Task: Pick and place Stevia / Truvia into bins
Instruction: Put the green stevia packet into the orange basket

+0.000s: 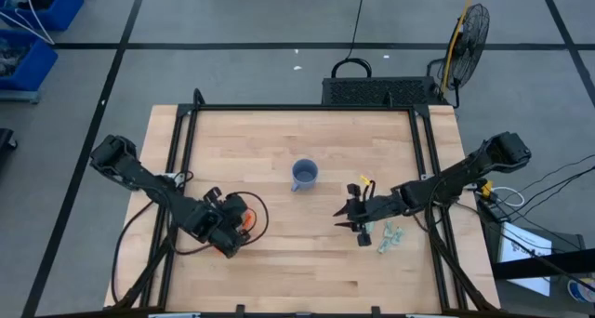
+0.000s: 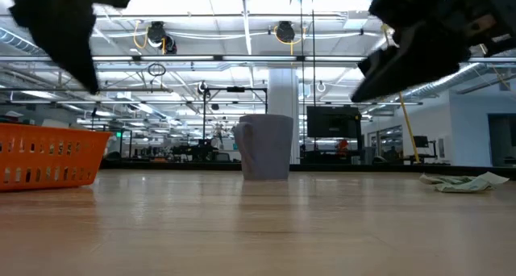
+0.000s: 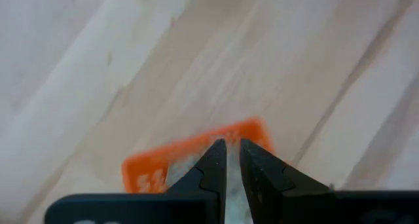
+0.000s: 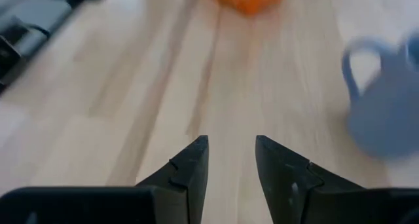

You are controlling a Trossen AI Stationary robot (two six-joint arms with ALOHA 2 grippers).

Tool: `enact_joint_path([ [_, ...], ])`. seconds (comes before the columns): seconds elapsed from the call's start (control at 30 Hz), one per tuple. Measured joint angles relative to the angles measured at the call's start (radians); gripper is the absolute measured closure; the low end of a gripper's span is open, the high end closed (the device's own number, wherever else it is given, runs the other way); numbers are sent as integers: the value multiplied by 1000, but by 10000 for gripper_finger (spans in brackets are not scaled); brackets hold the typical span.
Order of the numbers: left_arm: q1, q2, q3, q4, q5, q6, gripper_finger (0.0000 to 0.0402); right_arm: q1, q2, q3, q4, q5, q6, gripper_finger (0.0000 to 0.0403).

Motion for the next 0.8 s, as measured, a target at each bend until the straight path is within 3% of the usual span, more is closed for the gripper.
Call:
enact_joint_path([
  [0.27,10,0,26,158,-101,183,350,45,1,9,-399,2,271,284],
  [0.8,39,0,26,184,-87,202,350,96,5,-107,-393,131,337,284],
])
